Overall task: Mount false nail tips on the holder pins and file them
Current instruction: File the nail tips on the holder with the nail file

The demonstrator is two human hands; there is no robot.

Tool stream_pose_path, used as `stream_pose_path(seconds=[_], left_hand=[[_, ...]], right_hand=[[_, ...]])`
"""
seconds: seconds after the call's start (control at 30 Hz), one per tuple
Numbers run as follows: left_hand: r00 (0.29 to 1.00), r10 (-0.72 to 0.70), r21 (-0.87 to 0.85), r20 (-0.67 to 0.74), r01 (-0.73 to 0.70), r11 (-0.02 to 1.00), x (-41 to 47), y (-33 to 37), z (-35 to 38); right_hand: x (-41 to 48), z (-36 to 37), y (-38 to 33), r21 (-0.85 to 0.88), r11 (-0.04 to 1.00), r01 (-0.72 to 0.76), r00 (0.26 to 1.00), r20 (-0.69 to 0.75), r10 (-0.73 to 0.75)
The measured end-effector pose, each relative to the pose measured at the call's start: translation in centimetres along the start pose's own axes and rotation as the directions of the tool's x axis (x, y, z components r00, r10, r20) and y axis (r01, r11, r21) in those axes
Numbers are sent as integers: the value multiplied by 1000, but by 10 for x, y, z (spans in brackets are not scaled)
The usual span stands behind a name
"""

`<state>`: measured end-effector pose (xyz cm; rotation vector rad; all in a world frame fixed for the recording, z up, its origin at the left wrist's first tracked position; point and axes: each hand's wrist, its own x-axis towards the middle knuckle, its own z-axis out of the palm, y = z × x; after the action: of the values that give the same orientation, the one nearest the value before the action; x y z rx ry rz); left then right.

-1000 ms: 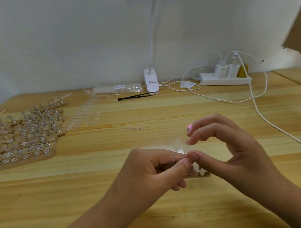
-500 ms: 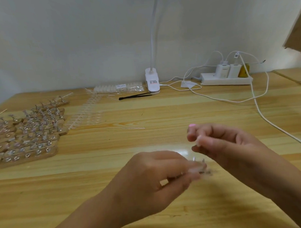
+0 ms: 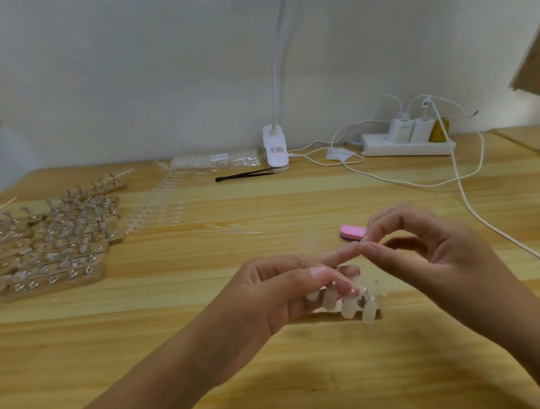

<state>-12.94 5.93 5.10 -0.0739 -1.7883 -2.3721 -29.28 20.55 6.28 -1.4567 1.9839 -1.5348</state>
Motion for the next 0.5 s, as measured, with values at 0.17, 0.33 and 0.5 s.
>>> stream_pose_path(seconds=[0.17, 0.33, 0.5], left_hand=[[1000, -18, -3, -2, 18, 1000, 0, -1, 1], [995, -37, -143, -89, 24, 989, 1, 4, -6], [985, -51, -230, -165, 12, 973, 2, 14, -13]], right_hand=[[0, 2, 4, -55, 996, 71, 996, -56, -74], [3, 9, 6, -248, 935, 254, 961, -47, -274], [16, 9, -6, -310, 879, 362, 929, 43, -368]])
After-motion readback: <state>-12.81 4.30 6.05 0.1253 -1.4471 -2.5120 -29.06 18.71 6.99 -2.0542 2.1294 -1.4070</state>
